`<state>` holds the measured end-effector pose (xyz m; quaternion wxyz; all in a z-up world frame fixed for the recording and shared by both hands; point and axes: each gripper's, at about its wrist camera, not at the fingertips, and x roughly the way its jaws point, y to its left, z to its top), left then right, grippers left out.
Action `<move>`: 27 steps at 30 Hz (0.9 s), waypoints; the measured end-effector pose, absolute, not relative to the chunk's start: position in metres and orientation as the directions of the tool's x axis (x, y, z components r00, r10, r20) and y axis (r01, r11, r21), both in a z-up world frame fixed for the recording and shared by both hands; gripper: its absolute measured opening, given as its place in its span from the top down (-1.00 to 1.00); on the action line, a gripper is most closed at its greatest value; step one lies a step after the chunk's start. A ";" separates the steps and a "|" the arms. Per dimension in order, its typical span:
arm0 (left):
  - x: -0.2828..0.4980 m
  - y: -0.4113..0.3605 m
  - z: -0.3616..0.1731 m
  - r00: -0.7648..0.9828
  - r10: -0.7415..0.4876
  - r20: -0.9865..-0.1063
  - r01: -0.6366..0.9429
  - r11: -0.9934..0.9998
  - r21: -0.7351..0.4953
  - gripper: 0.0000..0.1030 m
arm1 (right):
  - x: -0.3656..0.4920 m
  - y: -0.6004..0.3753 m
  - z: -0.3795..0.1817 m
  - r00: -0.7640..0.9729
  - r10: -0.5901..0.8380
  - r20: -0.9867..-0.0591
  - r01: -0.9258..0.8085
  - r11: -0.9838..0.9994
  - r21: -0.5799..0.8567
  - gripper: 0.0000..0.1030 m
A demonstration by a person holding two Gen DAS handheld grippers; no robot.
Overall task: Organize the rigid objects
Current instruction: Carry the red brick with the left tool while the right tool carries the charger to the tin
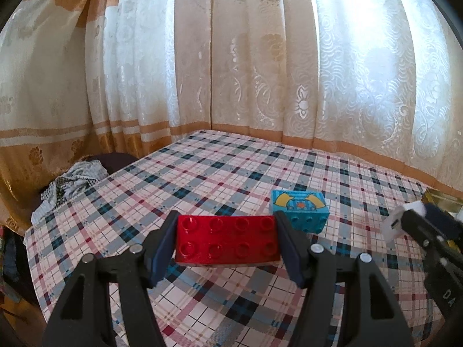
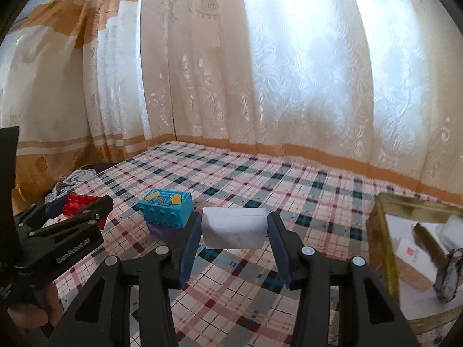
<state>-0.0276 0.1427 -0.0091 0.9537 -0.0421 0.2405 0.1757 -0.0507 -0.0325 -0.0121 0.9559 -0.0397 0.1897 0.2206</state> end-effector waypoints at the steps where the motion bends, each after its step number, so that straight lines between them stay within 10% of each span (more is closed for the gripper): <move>1: -0.028 0.142 -0.009 0.824 0.314 -0.472 -0.355 0.935 0.003 -0.26 | -0.052 -0.033 -0.011 0.837 0.399 -0.373 -0.431 0.902 -0.001 0.04; 27: -0.022 0.084 -0.005 0.858 0.261 -0.442 -0.278 0.960 0.028 -0.26 | -0.065 -0.070 -0.002 0.889 0.329 -0.318 -0.347 0.938 0.001 0.04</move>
